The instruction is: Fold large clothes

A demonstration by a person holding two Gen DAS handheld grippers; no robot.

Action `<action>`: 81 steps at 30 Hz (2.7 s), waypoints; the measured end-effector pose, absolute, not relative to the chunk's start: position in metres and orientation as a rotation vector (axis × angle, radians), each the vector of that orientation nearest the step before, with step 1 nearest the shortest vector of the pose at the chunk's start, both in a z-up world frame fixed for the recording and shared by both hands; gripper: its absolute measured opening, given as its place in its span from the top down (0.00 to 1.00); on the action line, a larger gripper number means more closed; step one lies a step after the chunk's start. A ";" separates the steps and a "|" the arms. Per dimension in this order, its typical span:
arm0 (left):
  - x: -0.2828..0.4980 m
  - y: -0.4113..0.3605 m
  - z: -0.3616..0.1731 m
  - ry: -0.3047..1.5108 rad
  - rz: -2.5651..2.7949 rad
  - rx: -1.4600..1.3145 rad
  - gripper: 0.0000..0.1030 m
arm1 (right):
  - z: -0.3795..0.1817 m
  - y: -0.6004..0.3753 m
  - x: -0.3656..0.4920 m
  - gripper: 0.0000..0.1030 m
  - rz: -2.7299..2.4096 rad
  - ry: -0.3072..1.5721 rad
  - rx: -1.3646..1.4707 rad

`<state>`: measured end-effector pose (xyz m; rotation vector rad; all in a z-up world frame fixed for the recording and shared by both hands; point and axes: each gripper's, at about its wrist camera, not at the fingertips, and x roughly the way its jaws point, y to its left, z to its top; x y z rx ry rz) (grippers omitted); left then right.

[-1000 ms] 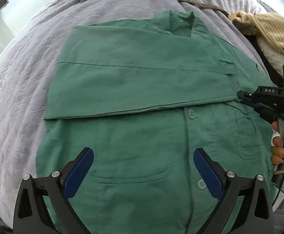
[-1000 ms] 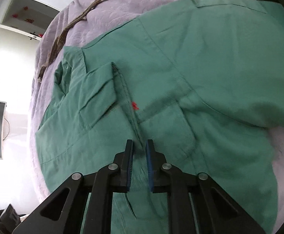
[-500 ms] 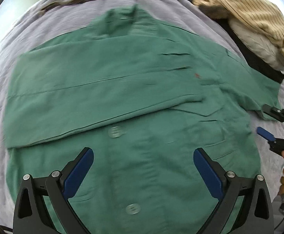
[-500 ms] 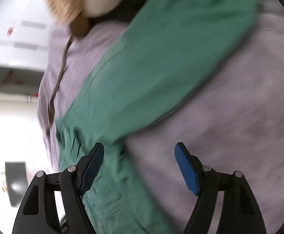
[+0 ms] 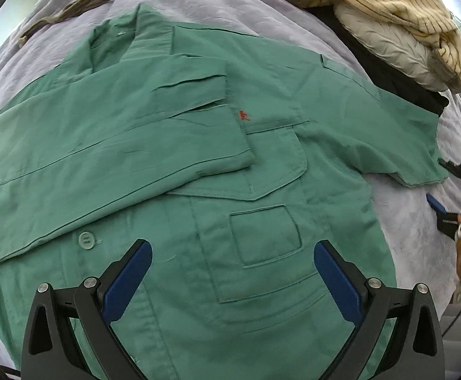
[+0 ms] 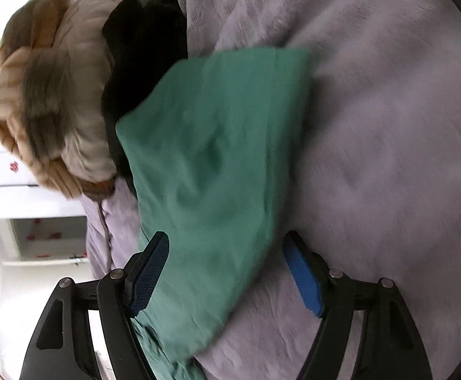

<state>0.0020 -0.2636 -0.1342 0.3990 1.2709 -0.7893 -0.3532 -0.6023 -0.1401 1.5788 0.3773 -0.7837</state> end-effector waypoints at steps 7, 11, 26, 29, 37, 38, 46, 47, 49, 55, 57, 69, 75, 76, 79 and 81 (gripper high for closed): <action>-0.001 -0.280 -0.142 1.283 -0.783 0.393 0.01 | -0.141 -0.623 -0.339 0.38 -0.700 0.266 1.647; -0.001 -0.283 -0.143 1.282 -0.785 0.389 0.01 | -0.147 -0.624 -0.335 0.97 -0.636 0.230 1.712; 0.068 -0.226 -0.126 1.205 -0.659 0.274 0.01 | -0.024 -0.542 -0.149 0.97 -0.154 0.381 1.326; 0.089 -0.203 -0.124 1.183 -0.622 0.246 0.01 | -0.007 -0.481 -0.066 0.97 -0.069 0.538 1.117; 0.143 -0.127 -0.131 1.144 -0.501 0.215 0.01 | -0.090 -0.296 0.063 0.91 -0.001 1.017 0.753; 0.150 -0.117 -0.134 1.146 -0.481 0.203 0.01 | -0.109 -0.279 0.071 0.88 -0.057 1.095 0.675; 0.175 -0.067 -0.146 1.147 -0.454 0.151 0.01 | -0.101 -0.307 0.013 0.34 -0.164 0.954 0.957; 0.175 -0.065 -0.146 1.144 -0.462 0.153 0.01 | -0.099 -0.317 0.009 0.34 -0.210 0.932 0.992; 0.175 -0.061 -0.144 1.138 -0.478 0.141 0.01 | -0.100 -0.334 0.004 0.56 -0.280 0.902 1.075; 0.177 -0.045 -0.134 1.130 -0.481 0.092 0.01 | -0.063 -0.295 0.059 0.89 -0.197 0.918 0.790; 0.178 -0.034 -0.130 1.123 -0.464 0.084 0.01 | -0.059 -0.257 0.081 0.88 -0.096 0.980 0.665; 0.181 -0.009 -0.130 1.148 -0.386 0.041 0.01 | -0.071 -0.244 0.021 0.47 -0.080 1.164 0.569; 0.177 -0.063 -0.134 1.161 -0.517 0.068 0.01 | -0.040 -0.380 -0.025 0.46 -0.483 0.983 0.602; 0.177 -0.072 -0.136 1.155 -0.527 0.081 0.01 | -0.042 -0.401 -0.030 0.46 -0.531 0.974 0.626; 0.176 -0.100 -0.150 1.151 -0.539 0.148 0.01 | -0.065 -0.458 -0.042 0.46 -0.618 0.985 0.714; 0.174 -0.108 -0.155 1.145 -0.533 0.176 0.01 | -0.088 -0.483 -0.041 0.46 -0.588 1.012 0.793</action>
